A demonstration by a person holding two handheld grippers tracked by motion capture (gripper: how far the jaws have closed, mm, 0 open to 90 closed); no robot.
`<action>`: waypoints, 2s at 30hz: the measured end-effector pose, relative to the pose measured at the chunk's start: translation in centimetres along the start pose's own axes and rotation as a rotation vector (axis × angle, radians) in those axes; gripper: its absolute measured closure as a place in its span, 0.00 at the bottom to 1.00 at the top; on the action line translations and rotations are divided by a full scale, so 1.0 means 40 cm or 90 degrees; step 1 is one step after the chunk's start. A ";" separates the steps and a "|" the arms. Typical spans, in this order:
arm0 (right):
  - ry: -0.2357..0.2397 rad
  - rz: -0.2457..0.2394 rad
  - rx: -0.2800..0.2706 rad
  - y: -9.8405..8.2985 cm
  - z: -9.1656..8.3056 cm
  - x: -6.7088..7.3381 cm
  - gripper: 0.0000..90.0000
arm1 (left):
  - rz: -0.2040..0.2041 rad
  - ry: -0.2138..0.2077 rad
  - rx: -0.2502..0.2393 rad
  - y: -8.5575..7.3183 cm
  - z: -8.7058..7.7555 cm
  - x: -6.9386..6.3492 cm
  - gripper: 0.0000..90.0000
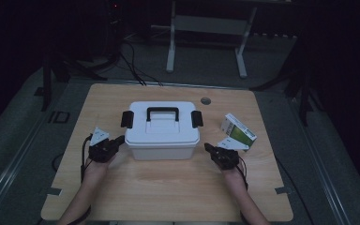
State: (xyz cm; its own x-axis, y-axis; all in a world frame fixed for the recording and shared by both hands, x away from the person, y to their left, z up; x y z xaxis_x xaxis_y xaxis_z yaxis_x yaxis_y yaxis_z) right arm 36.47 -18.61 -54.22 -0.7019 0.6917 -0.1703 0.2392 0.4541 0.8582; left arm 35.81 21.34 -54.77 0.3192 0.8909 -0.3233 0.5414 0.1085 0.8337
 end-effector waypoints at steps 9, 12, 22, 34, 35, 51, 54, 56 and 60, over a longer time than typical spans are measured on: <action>0.010 0.011 -0.025 0.060 0.045 0.001 1.00 | 0.004 -0.029 0.004 0.022 0.037 -0.018 0.99; 0.019 0.013 -0.028 0.068 0.056 0.007 1.00 | 0.005 -0.034 0.006 0.022 0.041 -0.025 0.99; 0.022 0.017 -0.024 0.068 0.060 0.018 1.00 | -0.001 -0.041 0.019 0.025 0.040 -0.027 1.00; 0.036 0.017 -0.023 0.058 0.041 0.019 1.00 | -0.007 -0.060 0.033 0.012 0.032 -0.039 1.00; 0.036 0.017 -0.022 0.057 0.039 0.018 1.00 | -0.007 -0.061 0.033 0.010 0.032 -0.041 1.00; 0.046 0.005 -0.026 0.028 -0.010 0.010 1.00 | 0.005 -0.090 0.049 -0.020 0.006 -0.088 1.00; 0.048 0.003 -0.025 0.023 -0.021 0.011 1.00 | 0.004 -0.093 0.051 -0.028 -0.002 -0.099 1.00; 0.049 0.004 -0.025 0.018 -0.029 0.011 1.00 | 0.007 -0.097 0.053 -0.032 -0.006 -0.105 1.00; 0.056 0.006 -0.023 0.011 -0.047 0.018 1.00 | 0.012 -0.099 0.059 -0.039 -0.015 -0.116 1.00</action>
State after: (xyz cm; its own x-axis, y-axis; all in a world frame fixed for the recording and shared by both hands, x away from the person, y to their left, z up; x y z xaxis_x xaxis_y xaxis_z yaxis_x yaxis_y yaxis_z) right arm 34.81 -18.98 -53.06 -0.7559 0.6435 -0.1207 0.2227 0.4260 0.8769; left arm 33.01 17.31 -54.31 0.4429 0.8125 -0.3790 0.6011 0.0445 0.7980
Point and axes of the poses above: each handheld gripper's, and its own axes: z roughly forward along the jaws, y roughly out of its top, x roughly to its left, the point moved 3 cm from there along z, roughly forward along the jaws, and after that the axes turned 12 degrees about -z, right-handed, at the moved point
